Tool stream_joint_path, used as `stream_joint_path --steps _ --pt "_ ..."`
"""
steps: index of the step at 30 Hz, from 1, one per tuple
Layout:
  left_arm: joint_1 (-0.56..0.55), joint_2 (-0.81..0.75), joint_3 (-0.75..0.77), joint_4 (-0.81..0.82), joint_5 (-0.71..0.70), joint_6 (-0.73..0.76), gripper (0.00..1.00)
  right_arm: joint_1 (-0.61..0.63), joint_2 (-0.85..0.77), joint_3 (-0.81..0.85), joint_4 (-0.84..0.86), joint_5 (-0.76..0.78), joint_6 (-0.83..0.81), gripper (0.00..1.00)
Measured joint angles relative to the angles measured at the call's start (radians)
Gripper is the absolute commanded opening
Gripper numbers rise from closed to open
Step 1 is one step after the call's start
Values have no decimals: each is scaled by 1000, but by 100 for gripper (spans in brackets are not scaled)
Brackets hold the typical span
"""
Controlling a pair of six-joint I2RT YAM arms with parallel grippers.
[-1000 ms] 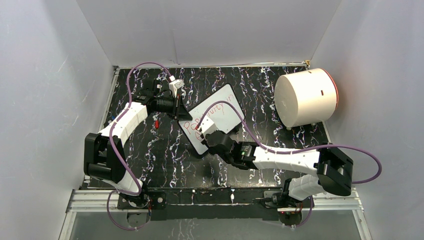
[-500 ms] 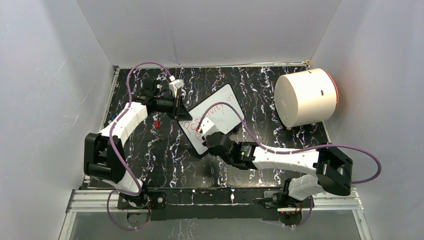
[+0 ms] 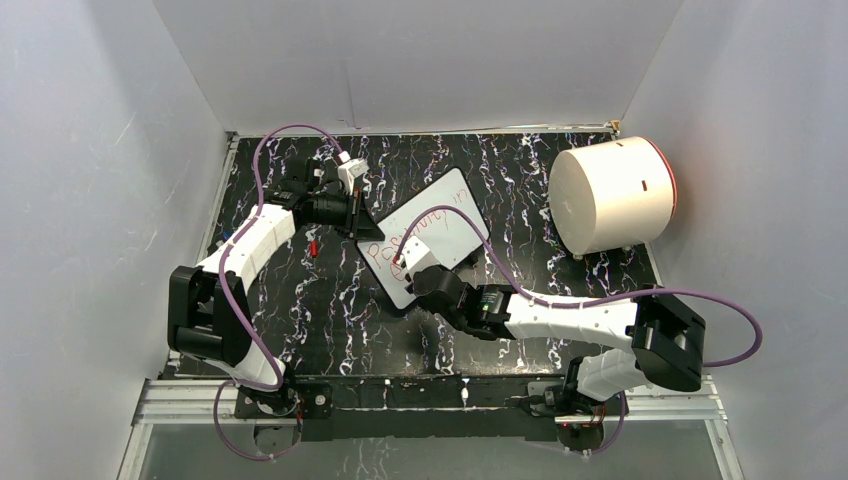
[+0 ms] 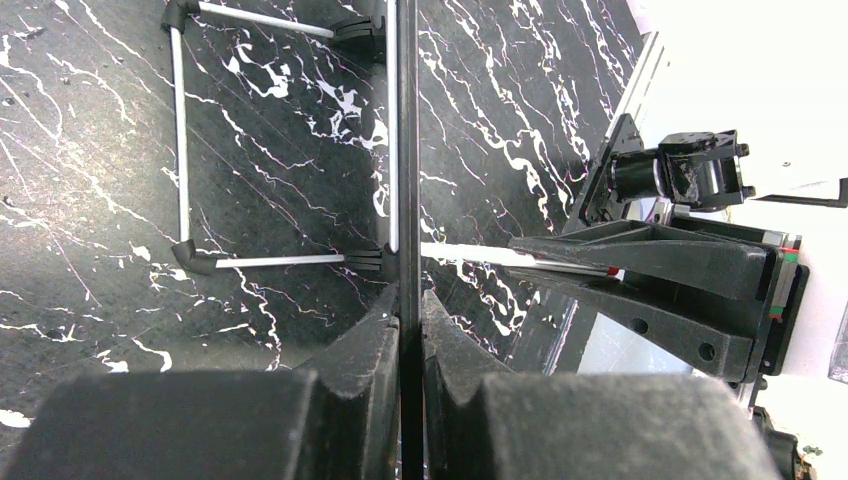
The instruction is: Write a sentence on the whiteboard
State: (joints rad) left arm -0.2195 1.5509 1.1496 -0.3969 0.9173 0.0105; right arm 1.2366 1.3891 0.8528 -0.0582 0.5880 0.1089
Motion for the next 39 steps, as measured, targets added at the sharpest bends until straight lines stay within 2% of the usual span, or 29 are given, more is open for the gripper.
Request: stream_joint_path --steps 39 --pt "1 5 2 7 3 0 0 -50 -4 34 117 40 -82 0"
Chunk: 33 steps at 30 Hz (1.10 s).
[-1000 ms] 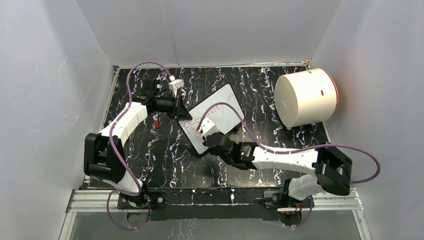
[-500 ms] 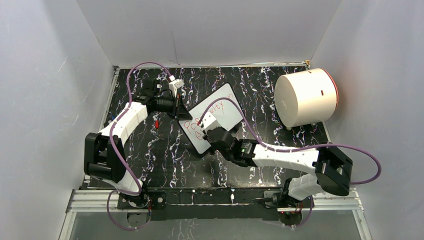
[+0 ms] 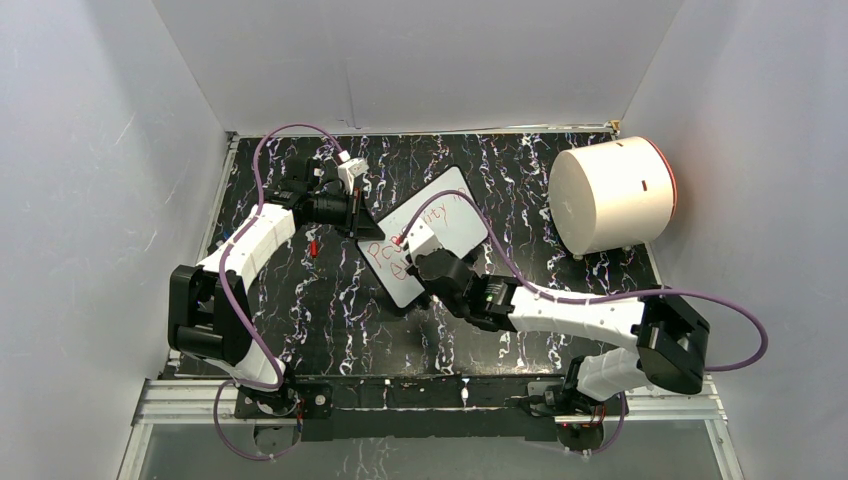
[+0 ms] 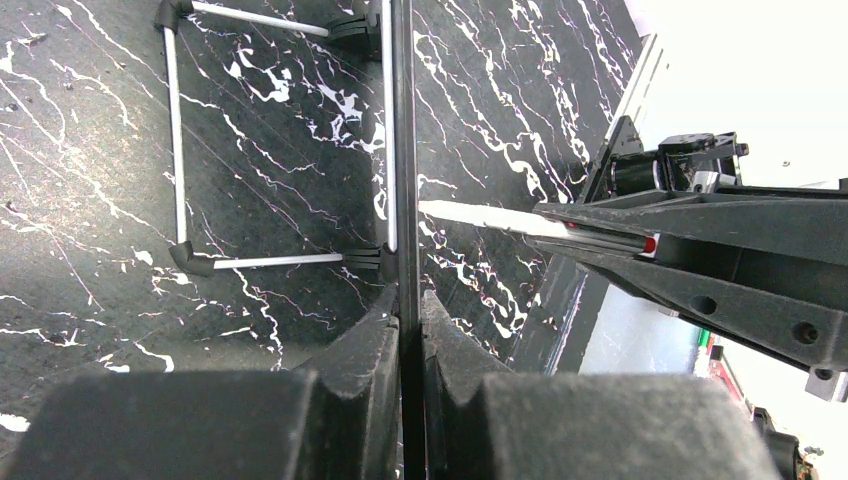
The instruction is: Write a sentence on the whiteboard
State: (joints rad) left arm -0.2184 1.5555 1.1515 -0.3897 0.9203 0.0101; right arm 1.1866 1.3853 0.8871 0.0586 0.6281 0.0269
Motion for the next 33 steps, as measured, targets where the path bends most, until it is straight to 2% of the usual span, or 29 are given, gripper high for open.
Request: stream_joint_path --steps 8,33 --pt "0 0 0 0 -1 0 0 -7 -62 -25 -19 -5 15 0" --pt "0 1 1 0 -1 -2 0 -34 -35 -35 -34 -57 39 0"
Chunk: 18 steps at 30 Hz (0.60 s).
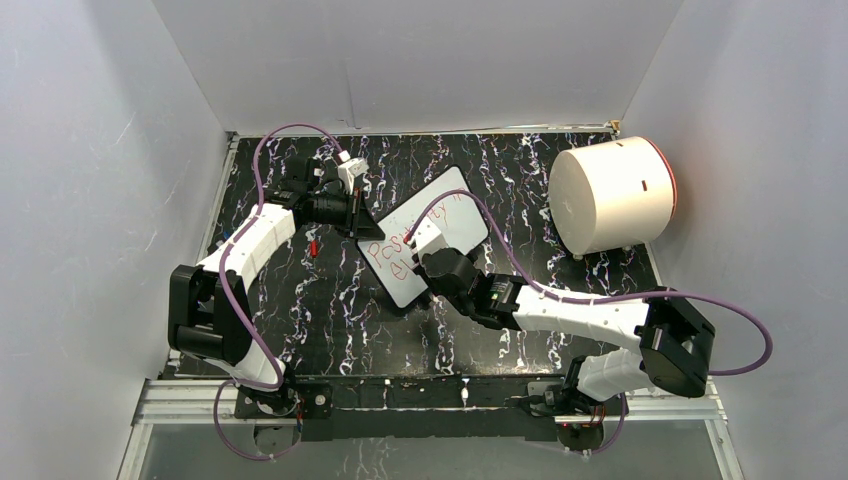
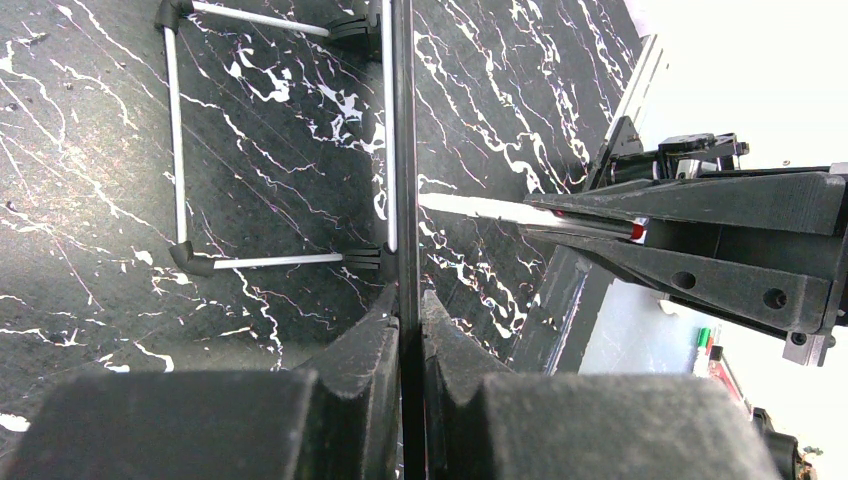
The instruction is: Write a sentence on the whiteboard
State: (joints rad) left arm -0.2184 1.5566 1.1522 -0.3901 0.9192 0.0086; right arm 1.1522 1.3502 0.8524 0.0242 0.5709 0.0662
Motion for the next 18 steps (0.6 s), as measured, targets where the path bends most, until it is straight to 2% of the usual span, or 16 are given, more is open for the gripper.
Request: stream_joint_path --steps 18 --pt "0 0 0 0 0 0 0 0 0 -40 -23 -1 13 0"
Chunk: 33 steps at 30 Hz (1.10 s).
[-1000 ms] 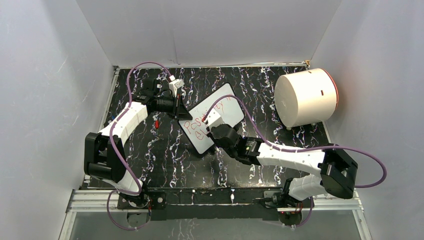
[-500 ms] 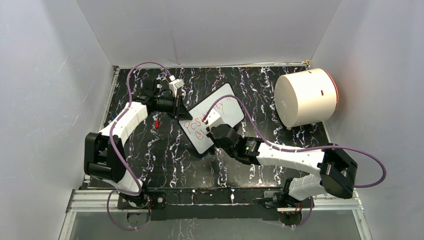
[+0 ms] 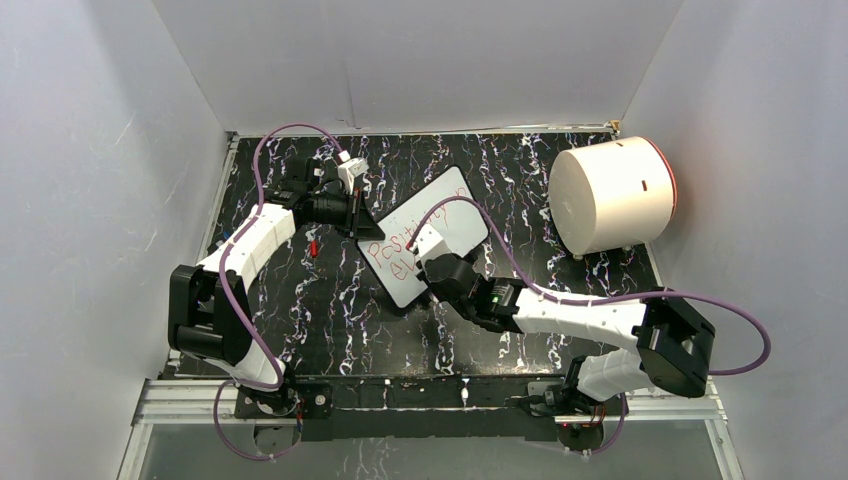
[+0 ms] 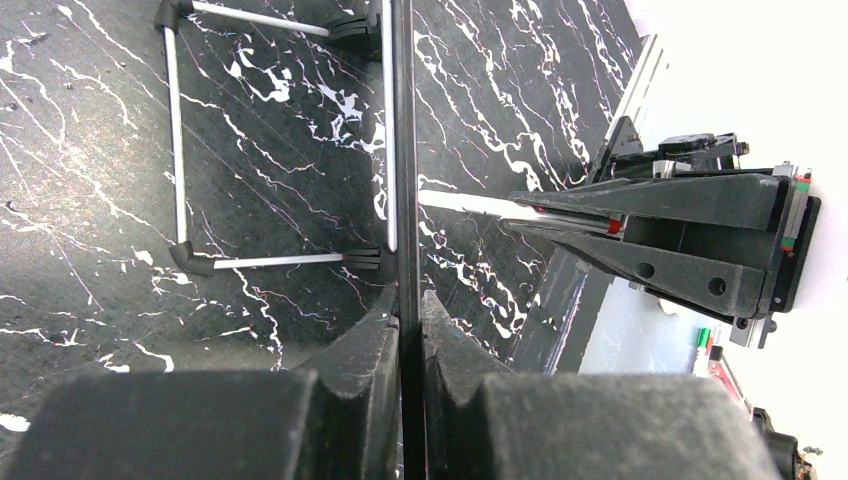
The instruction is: Write a sentence on the whiteboard
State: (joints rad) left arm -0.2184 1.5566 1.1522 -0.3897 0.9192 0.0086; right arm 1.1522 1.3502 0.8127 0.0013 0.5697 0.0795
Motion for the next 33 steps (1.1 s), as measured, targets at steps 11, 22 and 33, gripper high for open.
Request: stream_joint_path --steps 11,22,33 --pt "0 0 0 0 0 0 0 -6 -19 -5 6 0 0 0" --pt "0 1 1 0 0 0 0 -34 -27 -5 32 -21 0 0" --pt "0 2 1 0 1 0 0 -49 -18 -5 47 -42 3 0"
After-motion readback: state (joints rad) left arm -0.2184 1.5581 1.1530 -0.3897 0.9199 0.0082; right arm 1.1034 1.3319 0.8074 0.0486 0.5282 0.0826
